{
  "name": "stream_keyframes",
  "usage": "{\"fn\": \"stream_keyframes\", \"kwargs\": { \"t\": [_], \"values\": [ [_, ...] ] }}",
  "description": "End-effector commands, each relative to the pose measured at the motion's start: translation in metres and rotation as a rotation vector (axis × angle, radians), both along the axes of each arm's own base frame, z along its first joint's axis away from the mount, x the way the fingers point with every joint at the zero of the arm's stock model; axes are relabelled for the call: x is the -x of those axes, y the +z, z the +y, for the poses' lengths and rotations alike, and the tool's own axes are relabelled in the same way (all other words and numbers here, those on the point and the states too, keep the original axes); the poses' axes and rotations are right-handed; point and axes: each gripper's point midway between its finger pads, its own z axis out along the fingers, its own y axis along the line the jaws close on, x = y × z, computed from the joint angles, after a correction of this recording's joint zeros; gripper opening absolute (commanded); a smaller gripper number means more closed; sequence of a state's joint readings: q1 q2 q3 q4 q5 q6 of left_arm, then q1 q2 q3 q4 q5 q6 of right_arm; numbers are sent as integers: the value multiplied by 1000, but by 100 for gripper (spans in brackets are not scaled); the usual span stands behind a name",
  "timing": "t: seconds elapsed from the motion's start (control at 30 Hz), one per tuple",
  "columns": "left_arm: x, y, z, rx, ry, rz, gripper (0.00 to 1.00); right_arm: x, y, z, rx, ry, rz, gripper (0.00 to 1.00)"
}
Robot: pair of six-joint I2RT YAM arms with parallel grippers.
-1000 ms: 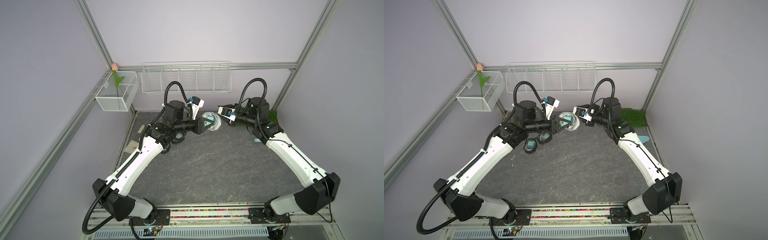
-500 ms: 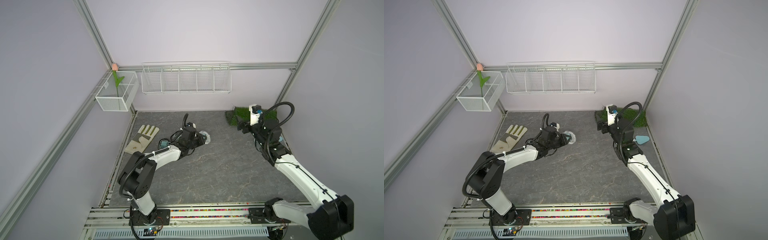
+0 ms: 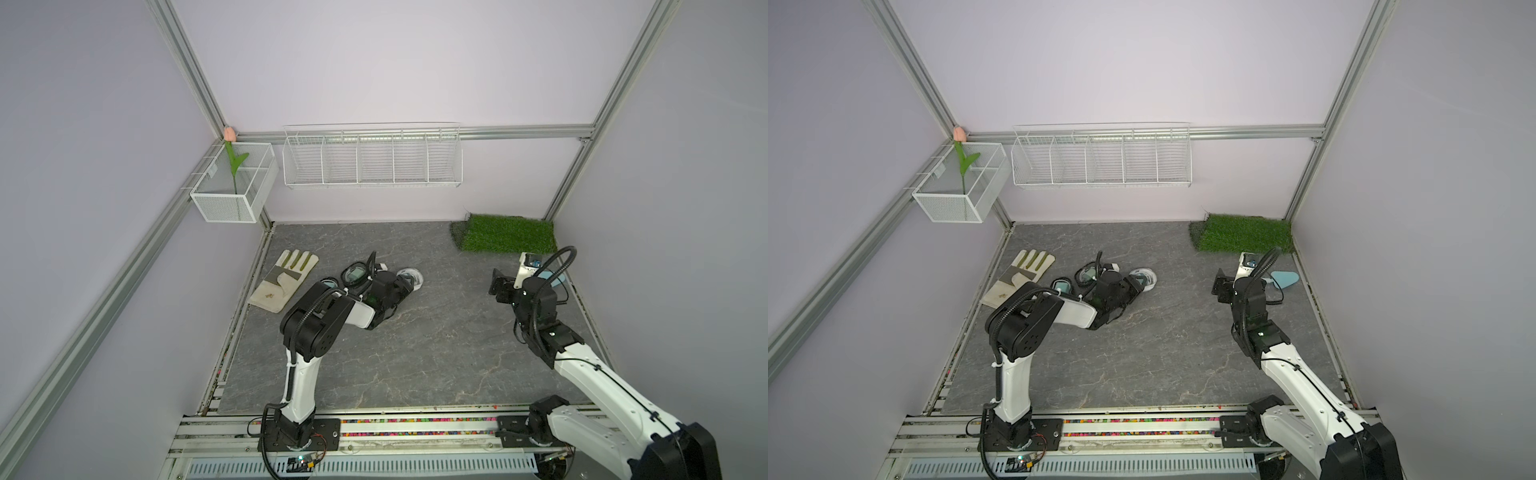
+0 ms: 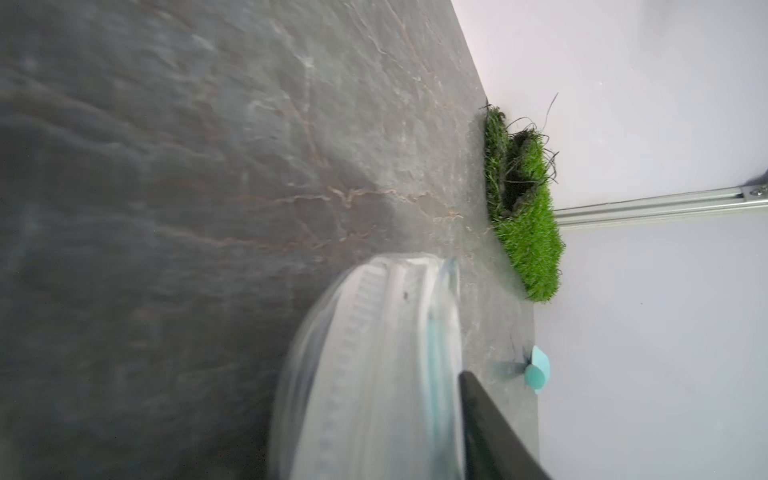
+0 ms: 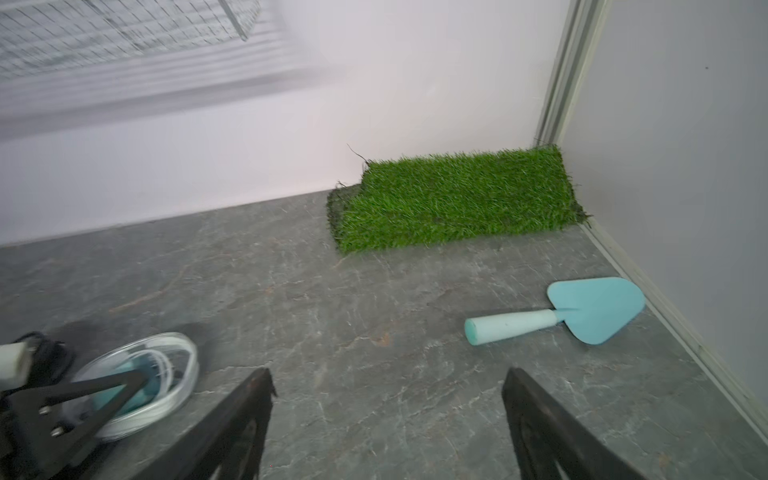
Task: Pack away charging kits
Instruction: Place the storage bag at the center of the board, then reset both arms
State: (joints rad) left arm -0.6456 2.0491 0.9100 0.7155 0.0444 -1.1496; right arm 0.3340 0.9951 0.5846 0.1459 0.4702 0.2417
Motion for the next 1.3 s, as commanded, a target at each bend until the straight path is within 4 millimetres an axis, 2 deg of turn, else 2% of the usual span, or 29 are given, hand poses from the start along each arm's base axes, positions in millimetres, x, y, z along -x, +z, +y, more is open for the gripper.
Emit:
{"fn": "stream_keyframes", "kwargs": {
  "t": [0.0,0.07,0.17,0.2,0.23,0.3,0.37,0.4,0.47,0.5,0.57,0.6,0.63,0.7,0.77,0.8,0.83,0.87,0.9,0.93,0.97,1.0,1.03,1.07,1.1,1.13,1.17,1.2,1.27],
  "values": [
    [20,-21,32,-114,117,88,70,0,2,-34,94,-154,-29,89],
    [39,-18,51,-222,173,114,77,-3,-4,-46,121,-178,-45,89],
    [72,-14,75,-375,233,184,83,-9,-23,-68,195,-240,-13,89],
    [83,-15,81,-410,242,203,94,-12,-33,-80,219,-260,24,89],
    [92,-16,85,-426,242,210,100,-16,-43,-85,233,-258,60,89],
    [105,-18,98,-454,257,217,100,-18,-62,-94,234,-274,104,89],
    [115,-13,119,-482,297,210,100,-19,-80,-94,212,-262,75,89],
    [119,-4,132,-501,327,186,100,-21,-88,-91,195,-241,34,89],
    [127,16,165,-573,415,147,100,-24,-86,-83,232,-203,13,89],
    [129,33,180,-622,445,98,100,-26,-90,-76,224,-154,22,89],
    [131,65,209,-711,509,-9,100,-29,-95,-77,225,-150,-48,89],
    [132,83,222,-762,530,-74,100,-35,-100,-69,242,-98,-53,89],
    [132,97,233,-803,549,-134,100,-40,-108,-65,229,-54,9,90],
    [131,110,257,-878,583,-176,100,-41,-113,-71,180,-62,16,89],
    [125,109,270,-921,542,-206,99,-42,-116,-69,210,-61,-5,89],
    [128,99,281,-976,542,-212,93,-41,-118,-69,196,-56,35,89],
    [134,97,299,-1002,646,-233,100,-42,-117,-69,188,-56,27,89],
    [145,93,320,-953,804,-235,100,-43,-115,-69,198,-59,2,89],
    [152,83,331,-878,871,-271,100,-43,-116,-70,202,-60,2,89],
    [151,83,330,-792,845,-358,100,-42,-117,-70,197,-60,19,89],
    [148,93,325,-711,798,-465,100,-43,-117,-70,190,-56,25,89],
    [149,110,329,-672,816,-528,100,-43,-117,-70,191,-56,17,89],
    [147,121,333,-676,829,-492,100,-43,-116,-70,192,-57,8,89],
    [144,128,336,-707,806,-437,100,-43,-117,-70,193,-56,16,89],
    [140,150,331,-815,706,-449,100,-43,-117,-70,191,-57,20,89],
    [139,164,335,-906,691,-450,100,-43,-117,-70,192,-56,19,89],
    [140,167,343,-972,720,-443,100,-43,-117,-70,193,-57,15,89],
    [139,161,349,-1035,747,-451,100,-43,-117,-70,193,-57,16,89],
    [133,130,353,-1107,712,-474,100,-43,-116,-70,193,-56,17,89]
  ]
}}
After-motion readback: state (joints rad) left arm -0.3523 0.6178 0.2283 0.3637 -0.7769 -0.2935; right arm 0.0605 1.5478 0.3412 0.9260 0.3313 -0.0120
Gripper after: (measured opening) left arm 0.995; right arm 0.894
